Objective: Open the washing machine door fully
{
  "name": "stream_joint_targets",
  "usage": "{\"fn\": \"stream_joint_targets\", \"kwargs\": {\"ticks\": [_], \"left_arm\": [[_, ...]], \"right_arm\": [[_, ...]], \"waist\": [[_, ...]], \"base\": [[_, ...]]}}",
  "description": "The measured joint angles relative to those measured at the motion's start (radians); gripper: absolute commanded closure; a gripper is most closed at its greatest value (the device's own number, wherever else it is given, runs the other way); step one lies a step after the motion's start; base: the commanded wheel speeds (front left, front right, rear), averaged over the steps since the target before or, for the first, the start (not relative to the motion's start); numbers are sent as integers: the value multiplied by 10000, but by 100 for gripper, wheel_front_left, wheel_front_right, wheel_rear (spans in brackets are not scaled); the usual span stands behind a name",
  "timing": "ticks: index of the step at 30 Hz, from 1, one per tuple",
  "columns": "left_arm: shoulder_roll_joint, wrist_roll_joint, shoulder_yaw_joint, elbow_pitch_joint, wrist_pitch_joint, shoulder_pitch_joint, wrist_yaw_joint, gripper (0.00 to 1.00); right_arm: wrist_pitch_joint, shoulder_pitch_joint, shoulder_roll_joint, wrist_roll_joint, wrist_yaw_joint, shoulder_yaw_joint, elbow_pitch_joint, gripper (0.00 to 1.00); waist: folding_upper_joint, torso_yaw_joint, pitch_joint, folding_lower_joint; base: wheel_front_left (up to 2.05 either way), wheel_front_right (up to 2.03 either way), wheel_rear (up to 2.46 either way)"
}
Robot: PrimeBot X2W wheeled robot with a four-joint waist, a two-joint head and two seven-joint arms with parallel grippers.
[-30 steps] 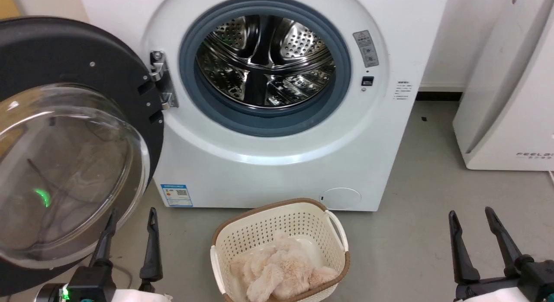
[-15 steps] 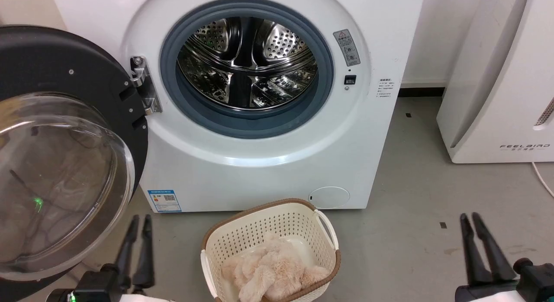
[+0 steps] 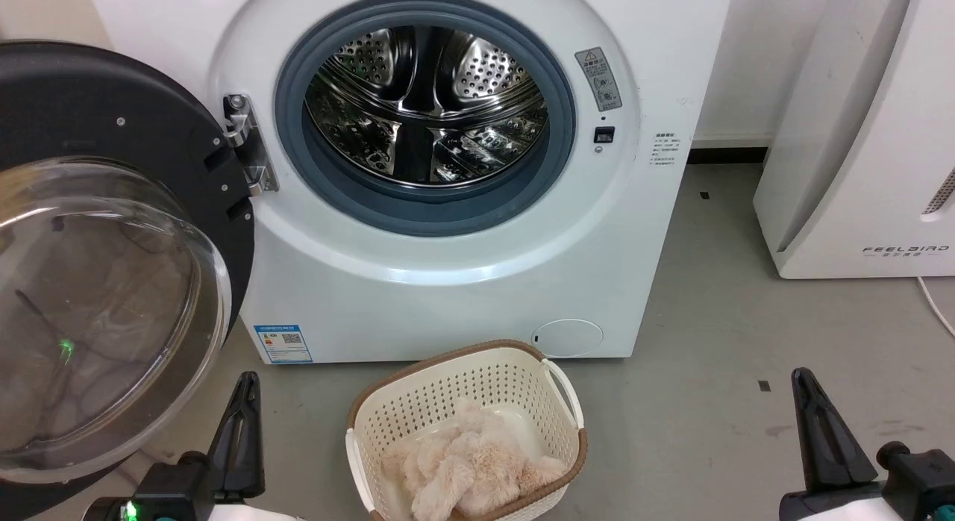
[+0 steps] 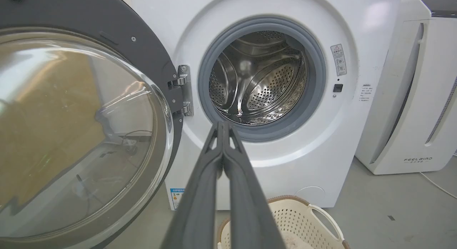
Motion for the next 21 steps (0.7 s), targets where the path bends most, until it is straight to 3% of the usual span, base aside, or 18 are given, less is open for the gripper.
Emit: {"fn": "stream_joint_targets", "kwargs": {"ticks": [21], "left_arm": [[0,77,-169,31,428,-63,88,100]], "right_arm": [[399,-73,0,-79,0,155,0,100]], "waist": [[0,44,91,0]], "base": [[0,0,0]]}}
